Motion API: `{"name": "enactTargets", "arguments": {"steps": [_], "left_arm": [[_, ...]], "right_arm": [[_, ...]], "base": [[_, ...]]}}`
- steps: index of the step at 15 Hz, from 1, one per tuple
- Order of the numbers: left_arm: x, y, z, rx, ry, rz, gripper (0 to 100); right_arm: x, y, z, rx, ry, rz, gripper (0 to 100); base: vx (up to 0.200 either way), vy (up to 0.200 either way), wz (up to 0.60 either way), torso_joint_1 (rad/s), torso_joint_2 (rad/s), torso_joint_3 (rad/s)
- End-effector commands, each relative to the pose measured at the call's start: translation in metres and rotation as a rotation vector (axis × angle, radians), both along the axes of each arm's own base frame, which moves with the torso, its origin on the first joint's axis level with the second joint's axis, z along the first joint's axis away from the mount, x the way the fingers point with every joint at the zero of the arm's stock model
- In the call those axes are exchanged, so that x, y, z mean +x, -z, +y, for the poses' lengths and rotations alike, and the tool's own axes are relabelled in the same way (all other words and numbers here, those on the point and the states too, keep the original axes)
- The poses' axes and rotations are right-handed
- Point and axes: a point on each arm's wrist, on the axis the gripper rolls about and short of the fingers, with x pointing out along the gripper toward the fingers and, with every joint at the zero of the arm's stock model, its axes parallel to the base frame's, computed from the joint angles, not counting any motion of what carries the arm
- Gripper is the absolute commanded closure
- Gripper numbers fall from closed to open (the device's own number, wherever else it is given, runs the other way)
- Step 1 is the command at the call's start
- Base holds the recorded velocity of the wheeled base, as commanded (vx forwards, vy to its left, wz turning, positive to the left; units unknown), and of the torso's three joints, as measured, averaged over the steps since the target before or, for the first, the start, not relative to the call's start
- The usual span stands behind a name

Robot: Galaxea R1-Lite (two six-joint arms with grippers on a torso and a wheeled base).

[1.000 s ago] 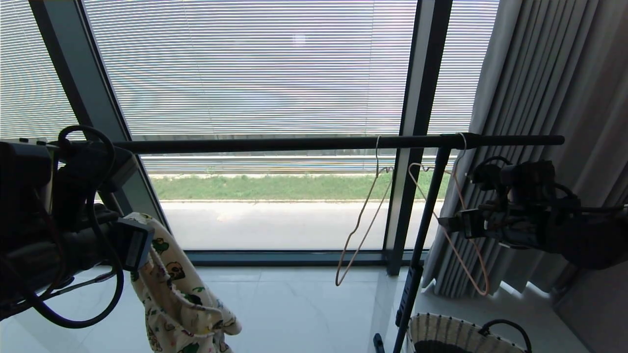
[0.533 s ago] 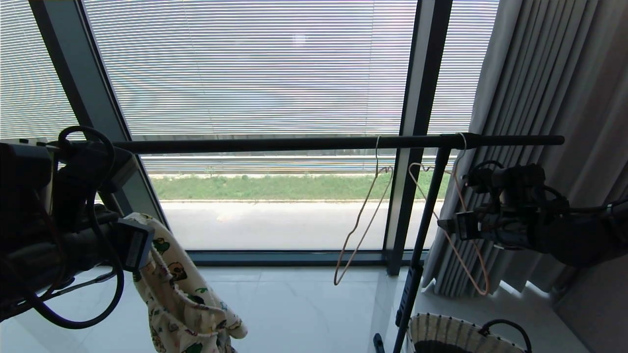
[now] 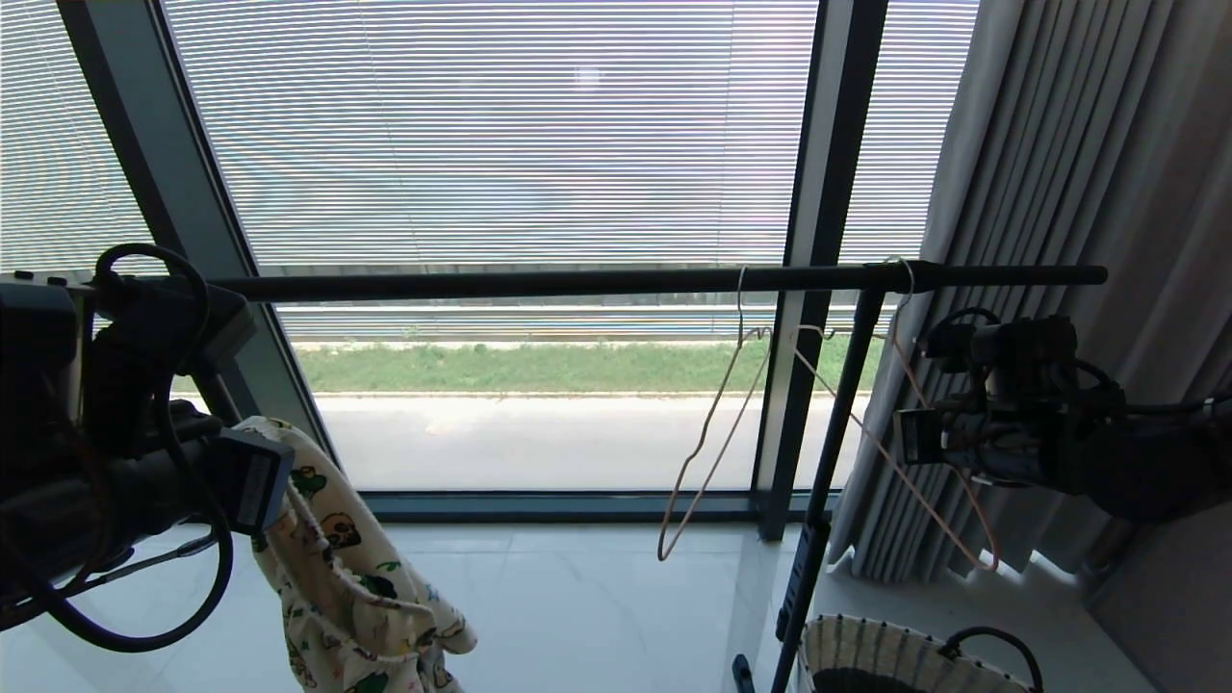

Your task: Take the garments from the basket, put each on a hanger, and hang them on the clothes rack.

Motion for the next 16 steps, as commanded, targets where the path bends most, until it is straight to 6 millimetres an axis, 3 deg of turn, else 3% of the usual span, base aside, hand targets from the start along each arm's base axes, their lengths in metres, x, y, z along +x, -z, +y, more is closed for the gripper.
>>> {"name": "enactTargets", "arguments": {"steps": [1, 6, 12, 16], "left_arm": [[-0.003, -0.001, 0.001, -0.002, 0.000, -0.007, 100], [-0.007, -0.002, 0.002, -0.005, 0.000, -0.019, 100], [-0.008, -0.003, 0.003, -0.007, -0.002, -0.022, 100], [-0.008, -0.002, 0.004, -0.007, -0.011, -0.020, 100]], "right_arm": [[-0.006, -0.015, -0.002, 0.016, 0.011, -0.042, 100], [-0.025, -0.042, -0.008, 0.043, 0.017, -0.121, 100], [-0.054, -0.048, -0.017, 0.061, 0.024, -0.222, 100], [-0.085, -0.048, -0.026, 0.024, 0.030, -0.290, 100]], "base": [[0.000, 0.000, 0.00, 0.000, 0.00, 0.000], [0.000, 0.000, 0.00, 0.000, 0.00, 0.000], [0.000, 0.000, 0.00, 0.000, 0.00, 0.000], [0.000, 0.000, 0.00, 0.000, 0.00, 0.000]]}}
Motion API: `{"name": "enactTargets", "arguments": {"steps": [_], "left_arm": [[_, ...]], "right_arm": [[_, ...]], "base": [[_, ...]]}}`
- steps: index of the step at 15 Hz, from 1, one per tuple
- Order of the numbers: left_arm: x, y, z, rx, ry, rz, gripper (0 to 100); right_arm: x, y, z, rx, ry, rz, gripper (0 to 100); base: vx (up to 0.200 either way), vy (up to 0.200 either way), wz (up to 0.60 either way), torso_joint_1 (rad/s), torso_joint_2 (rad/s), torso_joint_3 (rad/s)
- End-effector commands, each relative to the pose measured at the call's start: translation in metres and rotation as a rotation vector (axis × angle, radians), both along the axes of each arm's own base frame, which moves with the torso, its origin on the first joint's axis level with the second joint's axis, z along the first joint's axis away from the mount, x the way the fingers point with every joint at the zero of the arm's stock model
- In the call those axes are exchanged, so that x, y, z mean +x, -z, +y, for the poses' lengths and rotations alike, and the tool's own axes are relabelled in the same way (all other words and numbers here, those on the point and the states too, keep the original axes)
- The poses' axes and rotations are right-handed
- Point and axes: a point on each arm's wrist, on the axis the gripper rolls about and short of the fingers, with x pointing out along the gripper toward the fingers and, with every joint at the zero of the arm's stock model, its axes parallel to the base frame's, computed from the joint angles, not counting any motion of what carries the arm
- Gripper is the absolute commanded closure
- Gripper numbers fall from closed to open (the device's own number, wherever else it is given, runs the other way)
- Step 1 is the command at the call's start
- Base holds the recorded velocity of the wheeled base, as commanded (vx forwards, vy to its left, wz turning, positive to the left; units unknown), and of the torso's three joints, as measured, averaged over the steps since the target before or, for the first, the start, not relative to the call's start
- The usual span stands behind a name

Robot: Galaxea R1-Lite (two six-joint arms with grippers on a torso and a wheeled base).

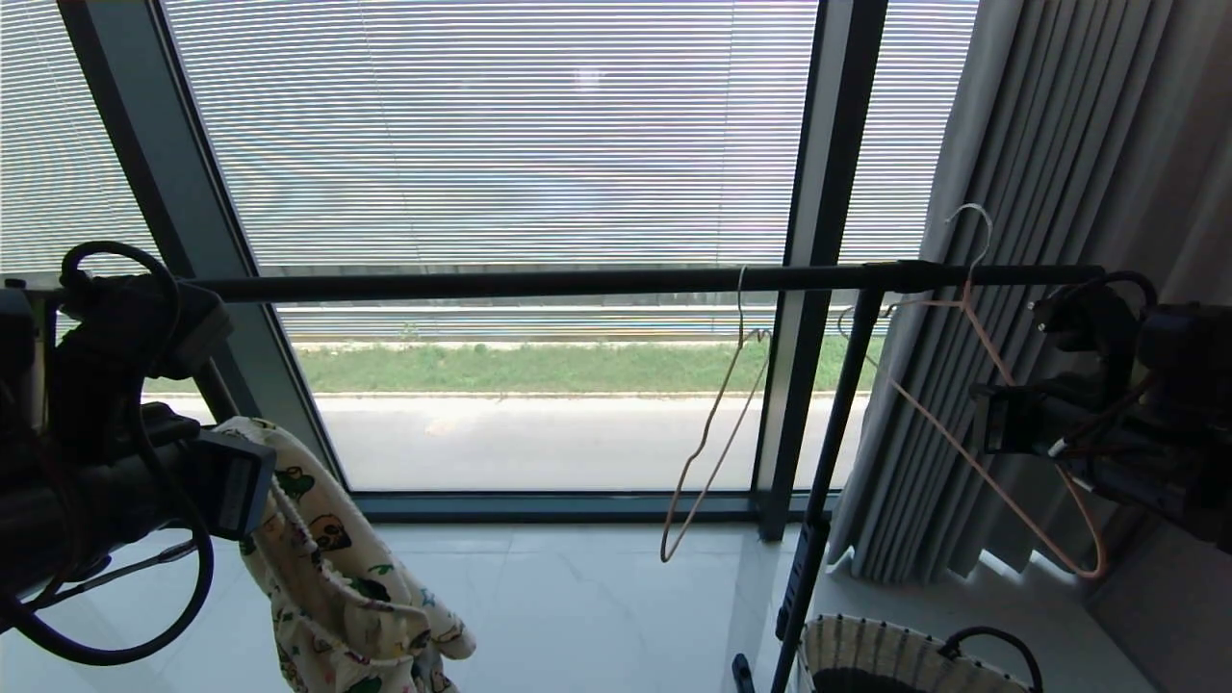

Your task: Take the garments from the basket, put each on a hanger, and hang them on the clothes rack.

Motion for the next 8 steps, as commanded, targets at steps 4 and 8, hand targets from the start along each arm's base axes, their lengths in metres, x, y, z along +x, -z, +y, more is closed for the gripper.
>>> {"name": "enactTargets", "arguments": {"steps": [4, 8], "left_arm": [[0.000, 0.003, 0.002, 0.004, -0.010, 0.010, 100], [0.001, 0.005, 0.002, 0.013, -0.006, 0.021, 100]], "right_arm": [[-0.048, -0.001, -0.015, -0.043, -0.016, -0.062, 100], [-0.076, -0.006, -0.025, -0.044, -0.016, -0.106, 100]], "base": [[-0.050, 0.000, 0.00, 0.001, 0.00, 0.001], [-0.200, 0.000, 0.00, 0.004, 0.00, 0.002]]}}
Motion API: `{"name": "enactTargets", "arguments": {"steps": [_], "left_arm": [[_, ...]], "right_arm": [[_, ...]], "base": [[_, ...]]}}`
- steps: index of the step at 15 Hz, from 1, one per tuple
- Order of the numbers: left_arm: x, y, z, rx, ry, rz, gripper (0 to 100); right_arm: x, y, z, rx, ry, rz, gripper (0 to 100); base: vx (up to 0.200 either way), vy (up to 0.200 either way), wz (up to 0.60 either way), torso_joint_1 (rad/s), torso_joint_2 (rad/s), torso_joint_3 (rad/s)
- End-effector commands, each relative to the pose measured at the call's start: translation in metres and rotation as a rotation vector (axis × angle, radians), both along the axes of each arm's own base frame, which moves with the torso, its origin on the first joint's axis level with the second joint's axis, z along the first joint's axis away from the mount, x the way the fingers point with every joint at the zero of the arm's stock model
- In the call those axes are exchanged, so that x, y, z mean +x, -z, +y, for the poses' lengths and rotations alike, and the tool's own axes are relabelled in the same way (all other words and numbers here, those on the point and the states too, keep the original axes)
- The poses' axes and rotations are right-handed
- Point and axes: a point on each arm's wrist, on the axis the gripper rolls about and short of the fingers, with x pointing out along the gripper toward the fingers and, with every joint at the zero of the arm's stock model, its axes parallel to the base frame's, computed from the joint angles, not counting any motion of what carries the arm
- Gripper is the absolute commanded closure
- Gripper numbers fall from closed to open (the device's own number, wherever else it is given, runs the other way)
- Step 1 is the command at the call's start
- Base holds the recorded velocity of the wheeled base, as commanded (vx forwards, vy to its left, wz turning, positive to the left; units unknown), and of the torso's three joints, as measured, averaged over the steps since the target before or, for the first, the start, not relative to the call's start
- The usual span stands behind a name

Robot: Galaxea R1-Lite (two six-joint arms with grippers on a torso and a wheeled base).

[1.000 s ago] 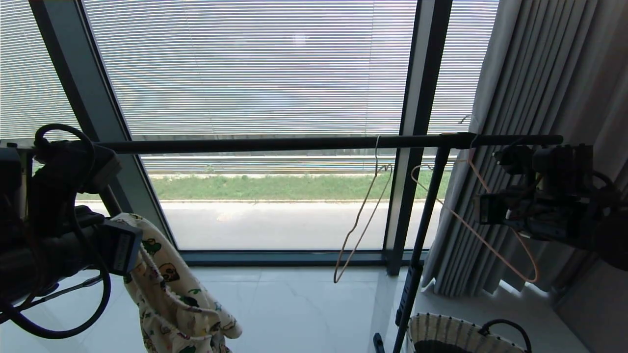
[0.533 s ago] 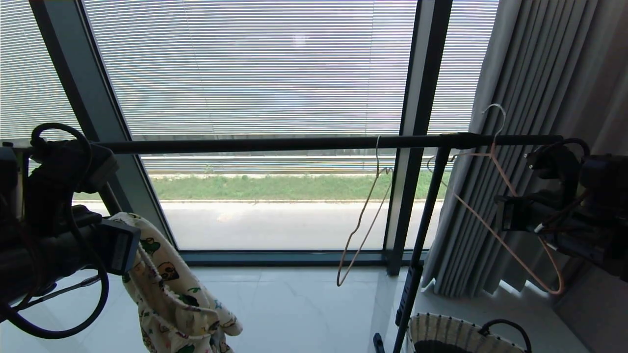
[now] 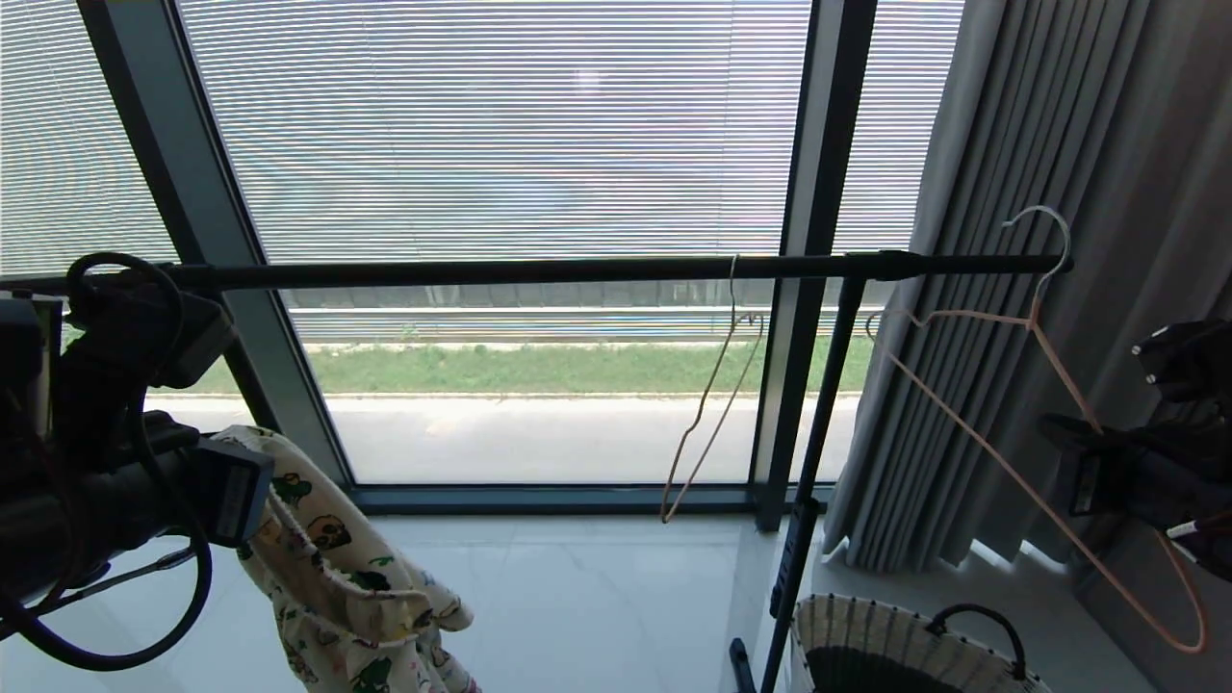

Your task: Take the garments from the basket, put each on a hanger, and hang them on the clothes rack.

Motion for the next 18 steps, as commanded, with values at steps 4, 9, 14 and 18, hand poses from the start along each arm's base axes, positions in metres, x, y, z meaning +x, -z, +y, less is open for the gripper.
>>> {"name": "enactTargets", "arguments": {"steps": [4, 9, 14, 18], "left_arm": [[0.001, 0.002, 0.000, 0.012, 0.004, 0.011, 100], [0.000, 0.001, 0.001, 0.009, 0.003, 0.007, 100], [-0.003, 0.006, -0.002, 0.014, 0.027, 0.022, 100], [-0.016, 0.018, -0.011, -0.008, 0.133, 0.056, 100]], "right_arm": [[-0.024, -0.004, -0.008, -0.005, -0.003, -0.046, 100], [-0.041, -0.002, -0.012, -0.022, -0.022, -0.021, 100], [-0.062, -0.003, -0.009, -0.025, -0.098, 0.006, 100], [-0.076, 0.001, 0.019, 0.030, -0.331, 0.057, 100]], "base": [[-0.200, 0.000, 0.00, -0.001, 0.00, 0.004], [-0.200, 0.000, 0.00, 0.003, 0.00, 0.004], [-0.200, 0.000, 0.00, 0.005, 0.00, 0.000], [0.000, 0.000, 0.00, 0.000, 0.00, 0.000]]}}
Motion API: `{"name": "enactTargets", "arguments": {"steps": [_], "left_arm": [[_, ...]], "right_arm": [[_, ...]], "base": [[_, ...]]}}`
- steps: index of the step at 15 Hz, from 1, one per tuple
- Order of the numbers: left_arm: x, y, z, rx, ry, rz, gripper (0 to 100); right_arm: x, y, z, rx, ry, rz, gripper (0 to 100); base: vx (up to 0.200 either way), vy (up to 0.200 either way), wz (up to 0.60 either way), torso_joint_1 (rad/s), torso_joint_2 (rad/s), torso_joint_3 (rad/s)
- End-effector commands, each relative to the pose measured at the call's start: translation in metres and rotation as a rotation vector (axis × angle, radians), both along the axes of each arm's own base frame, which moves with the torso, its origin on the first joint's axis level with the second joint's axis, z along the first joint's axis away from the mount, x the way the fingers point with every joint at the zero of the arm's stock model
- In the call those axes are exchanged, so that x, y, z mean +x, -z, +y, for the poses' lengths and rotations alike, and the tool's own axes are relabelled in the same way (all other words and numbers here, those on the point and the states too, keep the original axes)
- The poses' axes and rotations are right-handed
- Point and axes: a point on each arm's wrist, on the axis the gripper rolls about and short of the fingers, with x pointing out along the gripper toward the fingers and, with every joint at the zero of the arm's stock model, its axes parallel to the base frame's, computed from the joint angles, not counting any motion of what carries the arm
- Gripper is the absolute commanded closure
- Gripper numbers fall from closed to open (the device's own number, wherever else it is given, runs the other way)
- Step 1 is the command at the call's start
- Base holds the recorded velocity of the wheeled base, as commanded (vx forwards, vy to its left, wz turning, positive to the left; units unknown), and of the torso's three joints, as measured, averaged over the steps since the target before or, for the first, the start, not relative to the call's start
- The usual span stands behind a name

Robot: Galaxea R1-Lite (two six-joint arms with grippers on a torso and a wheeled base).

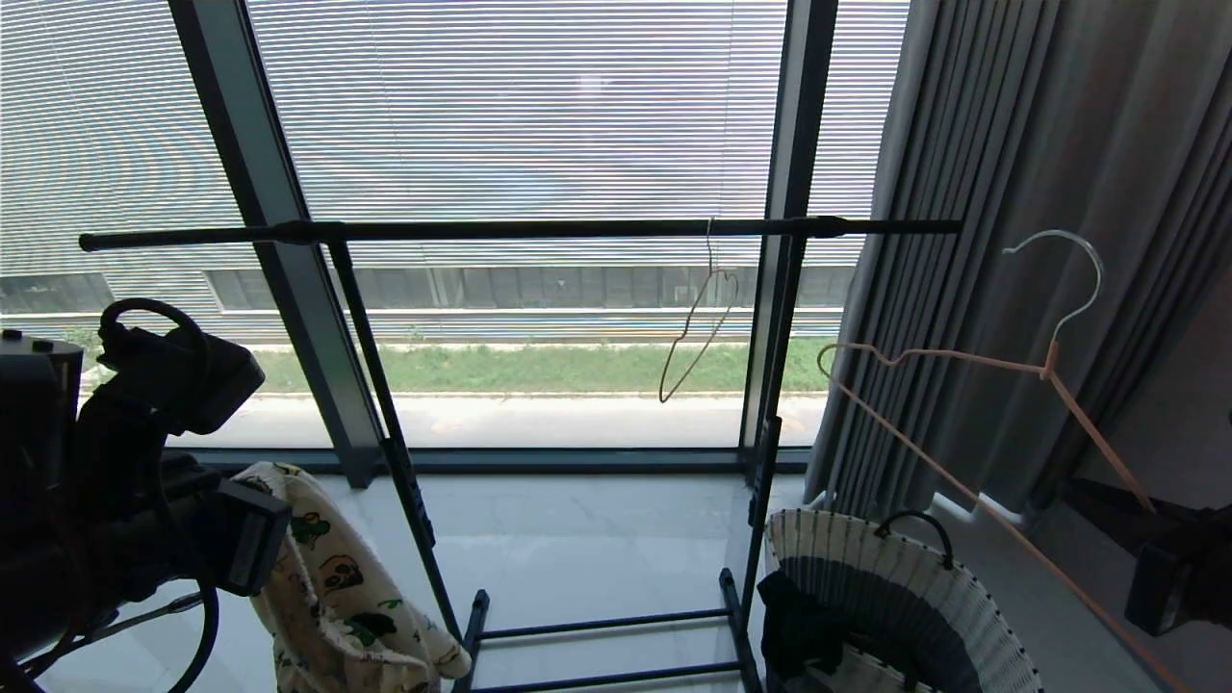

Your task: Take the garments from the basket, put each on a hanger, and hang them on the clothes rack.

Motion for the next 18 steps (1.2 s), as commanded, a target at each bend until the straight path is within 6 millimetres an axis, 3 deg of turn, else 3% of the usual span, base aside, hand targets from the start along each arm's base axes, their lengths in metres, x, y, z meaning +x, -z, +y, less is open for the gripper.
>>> {"name": "enactTargets", "arguments": {"steps": [1, 8, 11, 18], "left_arm": [[-0.004, 0.002, -0.007, -0.013, 0.050, 0.005, 100], [0.070, 0.012, -0.048, -0.076, -0.013, -0.049, 100], [0.088, 0.012, -0.056, -0.111, -0.034, -0.049, 100], [0.107, 0.008, -0.060, -0.150, -0.098, -0.116, 100]], "right_arm": [[-0.009, 0.004, 0.022, 0.032, -0.172, 0.049, 100], [-0.022, 0.018, 0.089, 0.087, -0.579, 0.165, 100], [-0.014, 0.010, 0.112, 0.104, -0.619, 0.151, 100], [-0.006, 0.004, 0.136, 0.111, -0.665, 0.150, 100]], "base": [[0.000, 0.000, 0.00, 0.000, 0.00, 0.000], [0.000, 0.000, 0.00, 0.000, 0.00, 0.000], [0.000, 0.000, 0.00, 0.000, 0.00, 0.000], [0.000, 0.000, 0.00, 0.000, 0.00, 0.000]]}}
